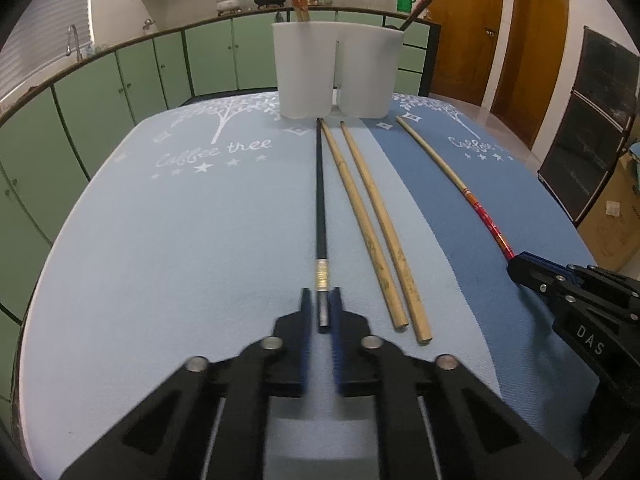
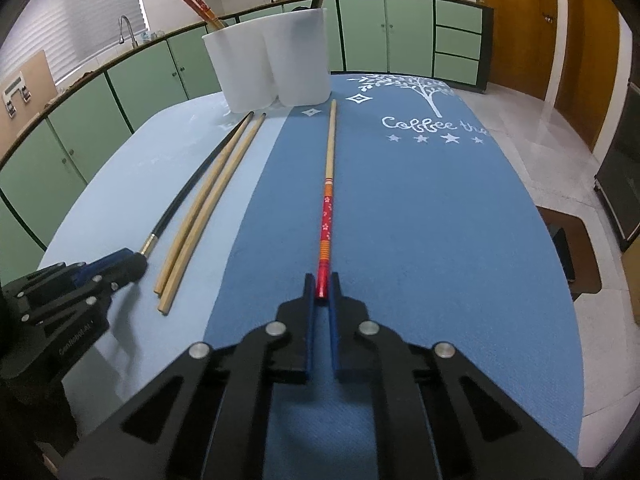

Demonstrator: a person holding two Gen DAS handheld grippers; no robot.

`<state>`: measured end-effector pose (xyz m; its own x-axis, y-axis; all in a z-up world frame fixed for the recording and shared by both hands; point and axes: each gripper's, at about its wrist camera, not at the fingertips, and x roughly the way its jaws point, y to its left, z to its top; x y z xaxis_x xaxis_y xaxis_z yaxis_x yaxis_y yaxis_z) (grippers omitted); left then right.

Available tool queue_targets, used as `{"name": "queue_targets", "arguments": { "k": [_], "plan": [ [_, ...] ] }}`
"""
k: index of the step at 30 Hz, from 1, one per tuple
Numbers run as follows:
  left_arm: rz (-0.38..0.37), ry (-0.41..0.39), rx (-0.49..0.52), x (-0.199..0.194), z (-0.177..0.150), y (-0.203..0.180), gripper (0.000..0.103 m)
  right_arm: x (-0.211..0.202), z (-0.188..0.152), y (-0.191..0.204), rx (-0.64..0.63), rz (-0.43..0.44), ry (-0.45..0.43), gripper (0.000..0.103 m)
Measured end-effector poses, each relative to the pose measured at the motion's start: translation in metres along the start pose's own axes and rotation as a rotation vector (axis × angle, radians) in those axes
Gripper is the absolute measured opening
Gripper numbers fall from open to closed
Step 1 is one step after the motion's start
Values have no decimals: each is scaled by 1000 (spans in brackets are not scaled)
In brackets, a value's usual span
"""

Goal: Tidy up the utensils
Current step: 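Reclose the right gripper on the red chopstick while the left gripper grasps the black chopstick, then lift both chopsticks and lower them into the white holder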

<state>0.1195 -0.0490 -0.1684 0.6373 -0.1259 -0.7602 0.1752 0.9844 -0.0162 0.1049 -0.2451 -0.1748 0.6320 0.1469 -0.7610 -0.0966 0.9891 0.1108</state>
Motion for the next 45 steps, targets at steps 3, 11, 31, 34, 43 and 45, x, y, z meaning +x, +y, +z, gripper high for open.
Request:
{"name": "queue_targets", "arguments": {
  "k": [3,11,31,34,43,45],
  "plan": [
    [0,-3,-1,-1,0,0,6,-1,0,-1,5,0,-4,5],
    [13,-48,-6,-26,2,6,6,-19,-1,-5,26,10,-42,5],
    [-13,-319,-24,-140,64,22,6,-123,66,0,5,49,-279,5],
    [-34,-345,-24,-148,76,24,6,-136,82,1,5,71,-305,5],
    [-94,-389,-10,-160,111,22,6,-151,133,7,-28,132,-324,5],
    [-97,-396,0,-160,117,20,6,-152,144,9,-50,126,-320,5]
  ]
}}
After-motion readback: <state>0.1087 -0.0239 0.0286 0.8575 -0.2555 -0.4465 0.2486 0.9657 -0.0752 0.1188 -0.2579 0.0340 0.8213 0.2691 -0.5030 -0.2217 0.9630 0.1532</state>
